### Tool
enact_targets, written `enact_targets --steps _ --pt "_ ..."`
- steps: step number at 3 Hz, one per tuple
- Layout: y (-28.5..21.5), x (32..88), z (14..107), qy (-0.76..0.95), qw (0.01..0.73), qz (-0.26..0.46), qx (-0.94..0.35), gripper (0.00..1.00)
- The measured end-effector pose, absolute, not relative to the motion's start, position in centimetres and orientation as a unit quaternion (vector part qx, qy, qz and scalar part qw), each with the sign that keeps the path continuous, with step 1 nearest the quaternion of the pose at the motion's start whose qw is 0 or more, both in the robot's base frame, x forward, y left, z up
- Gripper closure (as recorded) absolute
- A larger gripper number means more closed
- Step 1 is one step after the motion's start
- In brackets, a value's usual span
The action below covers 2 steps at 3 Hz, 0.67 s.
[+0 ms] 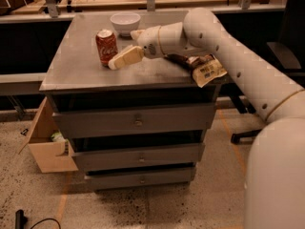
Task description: Place coke can into middle drawer
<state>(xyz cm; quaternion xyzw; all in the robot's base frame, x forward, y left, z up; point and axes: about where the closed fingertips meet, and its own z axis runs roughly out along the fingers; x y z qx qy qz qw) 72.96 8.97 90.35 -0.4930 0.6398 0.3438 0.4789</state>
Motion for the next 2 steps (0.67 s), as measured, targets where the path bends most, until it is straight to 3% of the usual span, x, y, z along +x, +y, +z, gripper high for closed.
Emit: enact_targets --steps 1,2 --pt "11.7 75.2 89.2 0.625 0.479 0.352 -0.506 0.00" --pt "14.0 76.5 89.4 0.603 0.484 0.371 -0.514 0.15"
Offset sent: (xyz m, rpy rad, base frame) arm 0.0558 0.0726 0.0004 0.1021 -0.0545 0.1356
